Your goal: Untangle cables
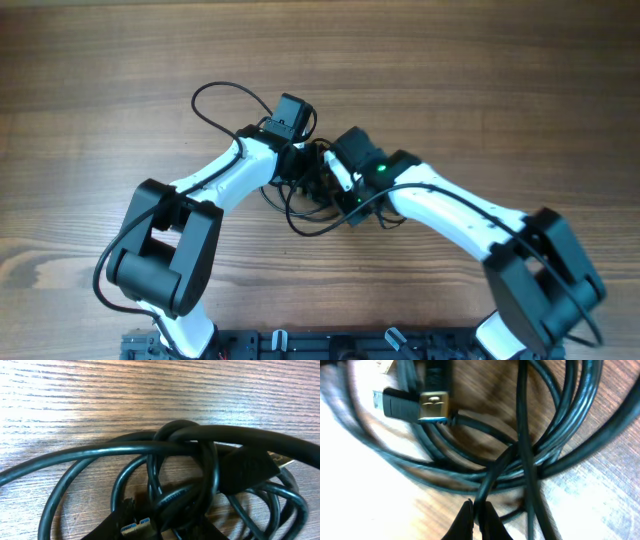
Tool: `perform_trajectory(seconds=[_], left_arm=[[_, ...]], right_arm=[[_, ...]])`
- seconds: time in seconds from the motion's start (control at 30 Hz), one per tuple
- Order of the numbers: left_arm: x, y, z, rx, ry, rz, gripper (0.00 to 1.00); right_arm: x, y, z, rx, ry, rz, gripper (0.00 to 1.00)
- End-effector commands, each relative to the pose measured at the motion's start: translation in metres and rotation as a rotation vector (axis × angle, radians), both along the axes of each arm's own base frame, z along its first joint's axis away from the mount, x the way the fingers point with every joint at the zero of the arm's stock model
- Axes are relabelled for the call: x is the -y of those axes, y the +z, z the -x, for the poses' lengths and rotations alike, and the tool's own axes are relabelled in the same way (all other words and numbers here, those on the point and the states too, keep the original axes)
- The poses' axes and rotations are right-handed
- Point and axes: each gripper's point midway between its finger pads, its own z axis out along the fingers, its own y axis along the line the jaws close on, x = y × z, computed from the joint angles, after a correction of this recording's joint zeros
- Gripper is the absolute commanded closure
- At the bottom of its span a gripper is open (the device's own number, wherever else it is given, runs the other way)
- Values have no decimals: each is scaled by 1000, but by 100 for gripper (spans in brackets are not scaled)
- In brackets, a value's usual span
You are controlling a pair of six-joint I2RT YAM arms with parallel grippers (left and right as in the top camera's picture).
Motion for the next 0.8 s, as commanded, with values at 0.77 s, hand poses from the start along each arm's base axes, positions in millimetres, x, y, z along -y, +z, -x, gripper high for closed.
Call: perform_trajectory(seconds=[0.77], left_arm=[[-20, -12, -3, 7, 65, -103, 94]], right_arm=[[-20, 187, 0, -270, -103, -927, 95]])
